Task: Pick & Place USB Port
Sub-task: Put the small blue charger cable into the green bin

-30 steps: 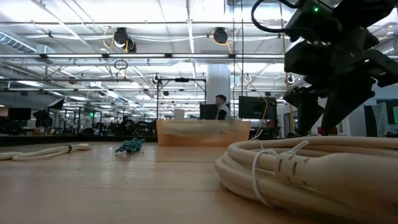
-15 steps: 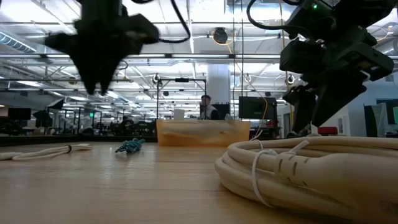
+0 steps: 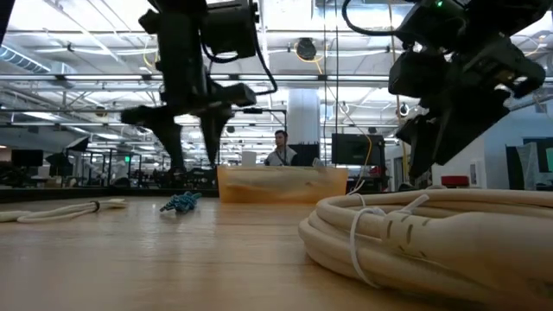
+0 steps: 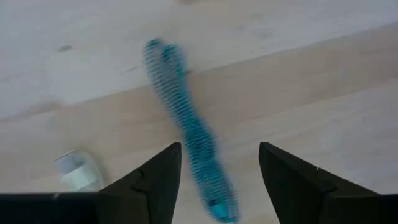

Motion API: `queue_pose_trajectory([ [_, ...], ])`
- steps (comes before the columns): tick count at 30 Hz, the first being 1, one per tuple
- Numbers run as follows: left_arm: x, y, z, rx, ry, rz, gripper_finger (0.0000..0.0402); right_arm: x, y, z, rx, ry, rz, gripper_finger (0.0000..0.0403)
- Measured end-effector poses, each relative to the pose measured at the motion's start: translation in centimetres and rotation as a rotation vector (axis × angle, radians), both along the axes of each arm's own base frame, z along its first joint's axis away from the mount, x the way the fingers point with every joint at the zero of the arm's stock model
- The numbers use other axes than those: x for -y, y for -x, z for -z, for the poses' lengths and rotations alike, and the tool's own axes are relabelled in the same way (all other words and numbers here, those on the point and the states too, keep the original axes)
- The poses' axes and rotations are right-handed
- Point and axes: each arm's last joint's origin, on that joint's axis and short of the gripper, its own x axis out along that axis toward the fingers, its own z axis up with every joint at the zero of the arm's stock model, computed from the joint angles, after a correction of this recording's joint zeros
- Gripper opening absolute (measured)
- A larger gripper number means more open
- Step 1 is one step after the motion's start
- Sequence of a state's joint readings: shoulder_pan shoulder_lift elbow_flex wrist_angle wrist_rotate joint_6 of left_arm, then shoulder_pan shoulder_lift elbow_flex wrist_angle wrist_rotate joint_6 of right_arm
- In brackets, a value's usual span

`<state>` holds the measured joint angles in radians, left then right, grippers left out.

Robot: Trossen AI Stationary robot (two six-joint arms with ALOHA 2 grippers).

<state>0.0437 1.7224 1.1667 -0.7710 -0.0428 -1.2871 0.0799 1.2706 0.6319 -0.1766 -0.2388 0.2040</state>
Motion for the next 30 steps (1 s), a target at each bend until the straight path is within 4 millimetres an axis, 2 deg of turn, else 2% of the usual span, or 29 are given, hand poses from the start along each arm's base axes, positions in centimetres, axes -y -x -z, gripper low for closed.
queue_pose_trajectory([
  [10,-0.8,-0.9,4.4,-0.130,0.045,0.033,0.0202,0.0,0.2,-3.4,0.209,-0.115,0.092,0.0214],
  [15,-0.8,-1.5,6.1,-0.156,0.068,0.046,0.0198,0.0,0.4,-4.8,0.281,-0.173,0.131,0.0208],
  [17,-0.8,-1.6,6.4,-0.164,0.075,0.046,0.0185,0.0,0.5,-5.1,0.290,-0.196,0.148,0.0206],
  [19,-0.8,-1.5,6.5,-0.170,0.073,0.046,0.0154,0.0,0.5,-5.3,0.295,-0.224,0.169,0.0204],
  [24,-1.1,-1.4,5.4,-0.136,0.035,0.081,0.0027,0.0,0.2,-5.7,0.320,-0.310,0.227,0.0200],
  [28,-1.4,-1.6,3.5,-0.027,-0.022,0.082,0.0021,0.0,0.0,-6.4,0.371,-0.369,0.252,0.0200],
  [30,-1.4,-1.5,1.3,0.065,-0.043,0.088,0.0012,0.0,-0.2,-6.8,0.407,-0.413,0.267,0.0200],
])
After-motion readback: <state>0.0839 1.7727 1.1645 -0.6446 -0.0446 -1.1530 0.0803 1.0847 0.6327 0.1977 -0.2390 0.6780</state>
